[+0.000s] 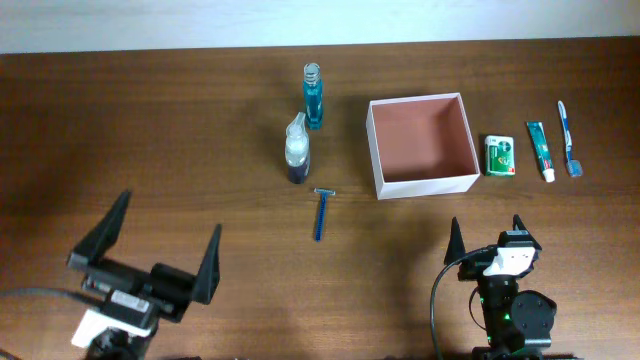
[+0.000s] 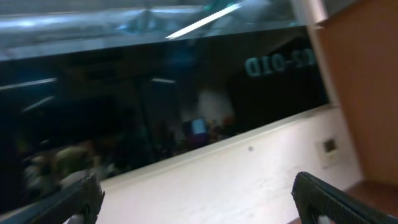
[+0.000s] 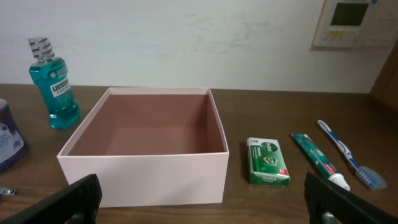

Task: Pack container
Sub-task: 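Reach the left gripper to the soap pump bottle and grasp it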

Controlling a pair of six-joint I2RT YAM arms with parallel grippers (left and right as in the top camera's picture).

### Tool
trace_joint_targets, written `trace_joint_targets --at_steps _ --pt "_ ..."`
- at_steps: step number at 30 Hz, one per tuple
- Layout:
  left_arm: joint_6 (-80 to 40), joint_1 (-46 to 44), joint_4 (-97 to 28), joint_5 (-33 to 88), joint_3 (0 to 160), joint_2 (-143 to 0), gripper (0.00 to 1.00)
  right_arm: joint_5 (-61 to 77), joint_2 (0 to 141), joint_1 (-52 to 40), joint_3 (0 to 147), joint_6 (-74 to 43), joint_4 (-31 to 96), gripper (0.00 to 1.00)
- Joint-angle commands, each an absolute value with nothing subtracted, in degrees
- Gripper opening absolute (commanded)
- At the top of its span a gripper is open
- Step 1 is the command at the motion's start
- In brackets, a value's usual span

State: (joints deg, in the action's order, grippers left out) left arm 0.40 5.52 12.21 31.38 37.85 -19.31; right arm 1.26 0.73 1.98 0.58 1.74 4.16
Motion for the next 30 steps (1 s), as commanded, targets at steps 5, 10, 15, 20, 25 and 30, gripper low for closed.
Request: trace_joint_targets --at_steps 5,10,15,20,25,30 --pt "2.66 5.3 -26.17 52.1 73.69 -51.92 1.0 0.36 0.25 1.56 0.32 1.65 4.54 0.99" --pt "2.92 4.95 -33.32 56.69 87.77 -64.49 1.0 0.36 0.25 1.56 0.32 1.65 4.54 0.99" --pt "6.63 -1.91 -43.29 39.51 98.87 -73.01 0.99 0.36 0.25 1.56 0.32 1.65 4.54 0.99" --pt "9.76 -10.37 -47.68 36.21 102.28 -77.17 1.0 0.36 0.25 1.56 0.32 1.65 4.54 0.99" --pt "9.72 -13.98 -48.12 30.98 102.37 -79.75 0.99 0.36 0.25 1.56 0.32 1.65 4.54 0.99" --pt "8.8 -23.16 -64.75 7.84 109.69 -87.83 0.99 0.36 0.25 1.56 0.32 1.65 4.54 0.99"
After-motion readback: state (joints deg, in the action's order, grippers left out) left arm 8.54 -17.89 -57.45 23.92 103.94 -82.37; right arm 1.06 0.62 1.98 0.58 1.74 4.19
